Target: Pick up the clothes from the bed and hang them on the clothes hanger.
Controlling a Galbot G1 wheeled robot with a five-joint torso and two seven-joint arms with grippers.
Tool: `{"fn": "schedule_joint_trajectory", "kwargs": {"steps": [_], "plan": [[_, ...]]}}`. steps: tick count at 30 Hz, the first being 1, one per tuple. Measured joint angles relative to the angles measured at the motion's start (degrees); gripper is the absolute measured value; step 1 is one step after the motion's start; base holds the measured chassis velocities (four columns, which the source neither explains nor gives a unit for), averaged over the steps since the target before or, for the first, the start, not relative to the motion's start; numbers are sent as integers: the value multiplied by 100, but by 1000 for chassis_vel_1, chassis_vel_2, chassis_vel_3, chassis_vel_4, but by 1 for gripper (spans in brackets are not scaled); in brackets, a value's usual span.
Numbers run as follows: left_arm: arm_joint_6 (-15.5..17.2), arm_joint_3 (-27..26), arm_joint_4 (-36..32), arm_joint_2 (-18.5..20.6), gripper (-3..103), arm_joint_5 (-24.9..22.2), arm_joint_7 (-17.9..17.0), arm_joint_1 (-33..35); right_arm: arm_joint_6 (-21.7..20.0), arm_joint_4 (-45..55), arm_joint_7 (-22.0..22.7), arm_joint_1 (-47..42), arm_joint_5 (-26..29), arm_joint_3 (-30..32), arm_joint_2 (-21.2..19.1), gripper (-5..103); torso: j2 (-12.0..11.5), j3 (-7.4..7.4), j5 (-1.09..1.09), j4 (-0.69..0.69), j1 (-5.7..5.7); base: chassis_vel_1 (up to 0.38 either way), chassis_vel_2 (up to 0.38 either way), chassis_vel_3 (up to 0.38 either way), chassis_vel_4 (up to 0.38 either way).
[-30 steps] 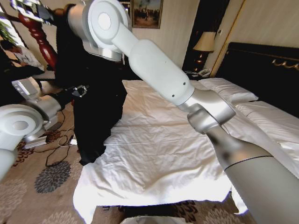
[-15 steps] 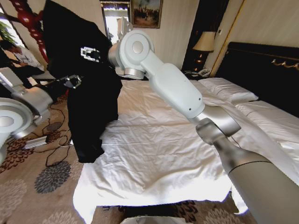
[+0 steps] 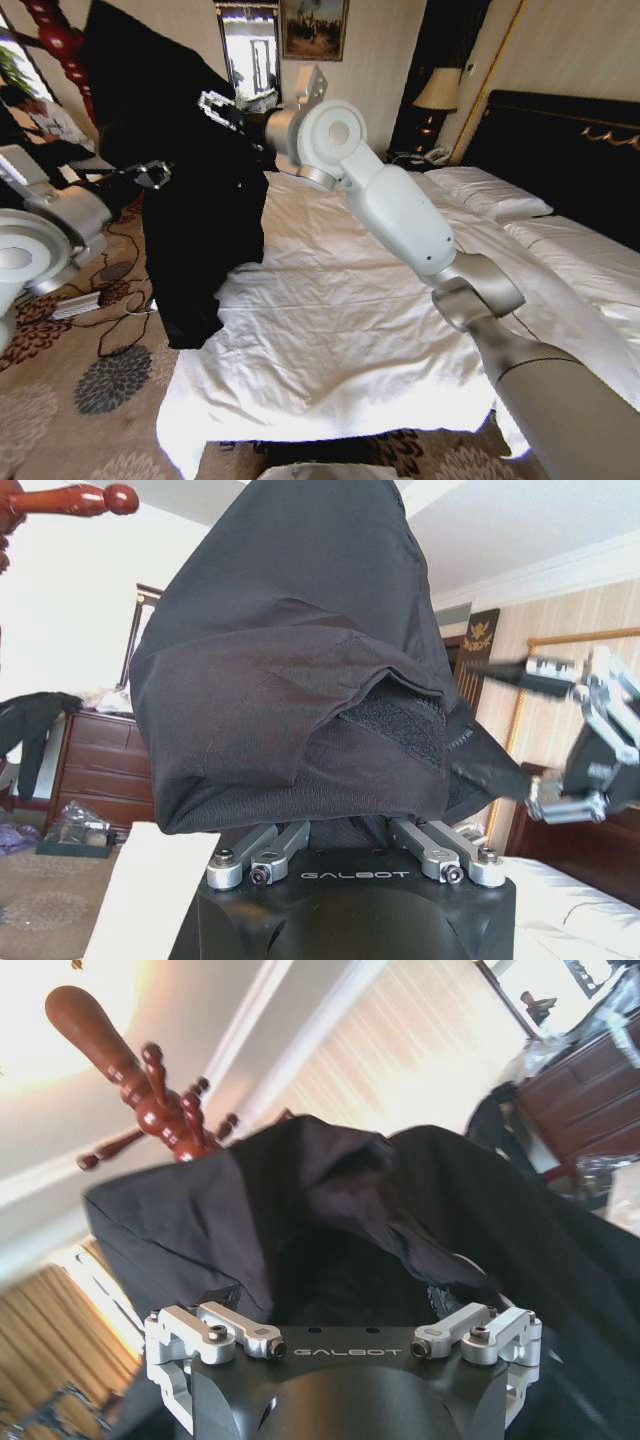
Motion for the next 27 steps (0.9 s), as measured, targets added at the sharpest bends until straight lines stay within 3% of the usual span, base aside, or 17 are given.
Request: {"fn": "schedule_joint_trajectory", "kwargs": {"steps": [9,22,27], "plan": [[0,176,-9,-96,18,137,-9,9,70,-253,-316,185,1,-48,352,100,0,0,-2,1,0,0,0,0,0],[9,220,29,-300,18,249,-6,129,0,-1084,-520,972,-41,-59,1401,100,0,0,-3,2,-1,0,0,0,0],[27,228,-89,-309,18,280,-1,219,-30,-1568,-721,1320,-200,-69,1425,100,0,0,-2,-2,0,0,0,0,0]]}}
